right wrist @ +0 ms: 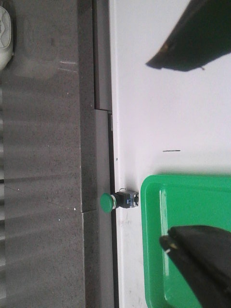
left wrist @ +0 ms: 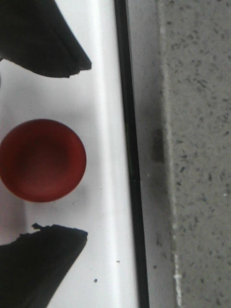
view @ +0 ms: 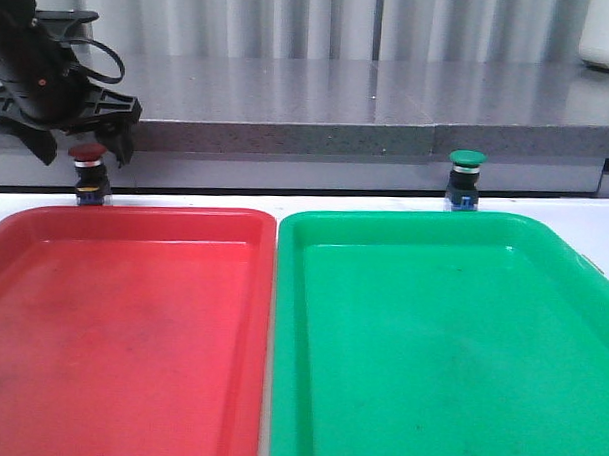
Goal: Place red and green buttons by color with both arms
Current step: 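Lower the left gripper onto the red-capped button and grasp it, then carry the red-capped button forward and lower it into the red tray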
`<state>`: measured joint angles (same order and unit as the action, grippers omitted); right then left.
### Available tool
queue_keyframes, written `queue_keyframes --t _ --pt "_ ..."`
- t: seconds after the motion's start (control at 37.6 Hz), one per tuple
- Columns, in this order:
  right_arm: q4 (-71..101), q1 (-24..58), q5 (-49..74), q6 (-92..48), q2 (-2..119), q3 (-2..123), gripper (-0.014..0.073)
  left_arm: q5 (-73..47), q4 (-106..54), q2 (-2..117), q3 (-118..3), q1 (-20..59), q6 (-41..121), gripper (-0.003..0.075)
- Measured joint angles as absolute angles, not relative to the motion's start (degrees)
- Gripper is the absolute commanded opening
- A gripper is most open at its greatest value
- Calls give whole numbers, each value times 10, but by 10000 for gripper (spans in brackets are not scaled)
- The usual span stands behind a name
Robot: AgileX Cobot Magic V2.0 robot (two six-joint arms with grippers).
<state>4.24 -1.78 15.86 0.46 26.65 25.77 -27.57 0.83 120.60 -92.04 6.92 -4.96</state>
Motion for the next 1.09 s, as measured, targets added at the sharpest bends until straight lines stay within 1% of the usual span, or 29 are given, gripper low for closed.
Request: queue_keyframes --t 0.03,0.19,0.27,0.32,0.51,0.59,0.72,0.77,0.9,0.96,1.09 --pt "42 -18 159 5 266 258 664 -276 8 1209 -920 69 -50 397" --pt "42 -18 159 5 266 258 664 -275 8 1213 -920 69 -50 194" --pt "42 -18 159 5 266 258 664 -267 8 1213 -920 69 -50 128" --pt "42 -18 159 5 266 258 664 -264 8 1213 -920 69 -49 103" --pt "42 -18 159 5 266 258 664 -280 9 1193 -919 69 -49 97" --pt "42 -18 159 5 266 258 664 -287 9 1162 -904 69 -49 97" --pt "42 -18 159 5 266 258 664 -279 10 1092 -846 76 -49 97" --pt "42 -18 159 5 266 258 664 -273 11 1060 -811 84 -49 97" --pt "42 -18 159 5 266 258 664 -238 11 961 -673 130 -49 97" --pt "42 -18 159 5 266 258 664 -225 11 927 -618 159 -48 97" --pt "42 -18 159 5 266 258 664 -213 11 874 -523 228 -48 97"
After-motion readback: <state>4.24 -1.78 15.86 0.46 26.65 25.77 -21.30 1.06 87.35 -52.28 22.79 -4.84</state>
